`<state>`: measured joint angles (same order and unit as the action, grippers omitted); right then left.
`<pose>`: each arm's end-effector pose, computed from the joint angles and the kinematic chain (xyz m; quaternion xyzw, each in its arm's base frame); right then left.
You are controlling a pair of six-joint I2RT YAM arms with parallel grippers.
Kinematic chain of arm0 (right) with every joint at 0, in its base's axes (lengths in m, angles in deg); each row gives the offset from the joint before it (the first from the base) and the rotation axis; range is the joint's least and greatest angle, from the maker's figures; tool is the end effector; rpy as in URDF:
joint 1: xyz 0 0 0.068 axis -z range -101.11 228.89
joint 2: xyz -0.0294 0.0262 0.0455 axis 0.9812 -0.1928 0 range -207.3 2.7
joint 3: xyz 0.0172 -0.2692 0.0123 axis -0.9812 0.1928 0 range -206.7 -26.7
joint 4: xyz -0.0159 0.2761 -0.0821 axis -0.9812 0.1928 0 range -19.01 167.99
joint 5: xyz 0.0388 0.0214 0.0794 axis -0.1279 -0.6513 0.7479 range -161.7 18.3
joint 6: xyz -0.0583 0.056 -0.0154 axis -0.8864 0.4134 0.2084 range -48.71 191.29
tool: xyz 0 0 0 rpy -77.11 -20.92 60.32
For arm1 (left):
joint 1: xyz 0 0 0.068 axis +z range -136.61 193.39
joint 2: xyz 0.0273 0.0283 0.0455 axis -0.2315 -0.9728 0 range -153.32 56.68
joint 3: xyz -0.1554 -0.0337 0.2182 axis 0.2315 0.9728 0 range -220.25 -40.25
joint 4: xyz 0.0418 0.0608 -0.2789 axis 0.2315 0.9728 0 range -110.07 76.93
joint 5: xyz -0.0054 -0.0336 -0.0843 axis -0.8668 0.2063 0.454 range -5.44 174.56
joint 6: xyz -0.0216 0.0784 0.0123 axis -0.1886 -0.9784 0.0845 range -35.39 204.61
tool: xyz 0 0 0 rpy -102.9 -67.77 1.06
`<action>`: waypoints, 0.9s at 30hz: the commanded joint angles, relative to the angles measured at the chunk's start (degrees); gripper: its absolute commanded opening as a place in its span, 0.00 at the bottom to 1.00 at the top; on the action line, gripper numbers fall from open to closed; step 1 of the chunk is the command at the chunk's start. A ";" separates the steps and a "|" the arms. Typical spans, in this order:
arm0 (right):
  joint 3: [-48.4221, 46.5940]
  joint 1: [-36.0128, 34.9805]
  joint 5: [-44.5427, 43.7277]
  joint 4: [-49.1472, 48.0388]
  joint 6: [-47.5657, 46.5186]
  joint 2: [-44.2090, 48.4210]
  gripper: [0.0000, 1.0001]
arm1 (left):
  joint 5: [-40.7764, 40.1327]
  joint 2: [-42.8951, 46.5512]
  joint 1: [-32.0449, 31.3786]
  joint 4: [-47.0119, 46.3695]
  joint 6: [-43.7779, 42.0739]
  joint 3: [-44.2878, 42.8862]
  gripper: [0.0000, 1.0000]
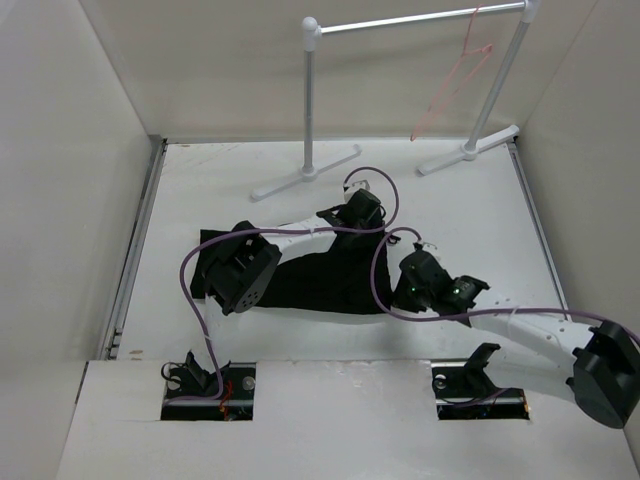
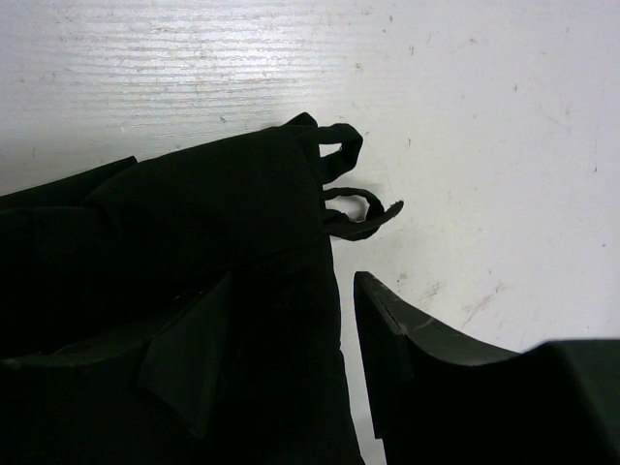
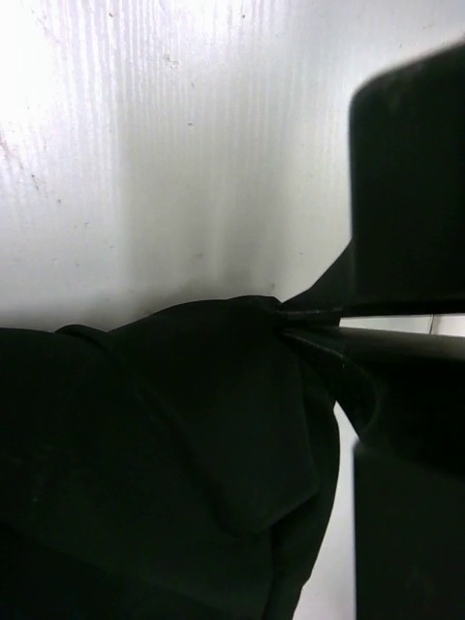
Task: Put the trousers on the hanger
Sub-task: Fold the trousers at the center of the board.
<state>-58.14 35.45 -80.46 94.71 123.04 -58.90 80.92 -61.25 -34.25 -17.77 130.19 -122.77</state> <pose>0.1875 0.1625 0.1406 0.0923 0.9438 0.1793 0.2620 0.3505 -0.3777 0.1456 0.0022 0.8973 -0.3005 0.3233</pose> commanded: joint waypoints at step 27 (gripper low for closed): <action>0.42 -3.80 -3.98 18.81 9.87 12.12 0.32 | 0.04 -0.90 1.63 -0.90 -0.41 -2.47 0.50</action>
<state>-54.40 32.36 -82.38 109.71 132.59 -47.29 82.87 -61.86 -33.66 -18.01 130.35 -123.64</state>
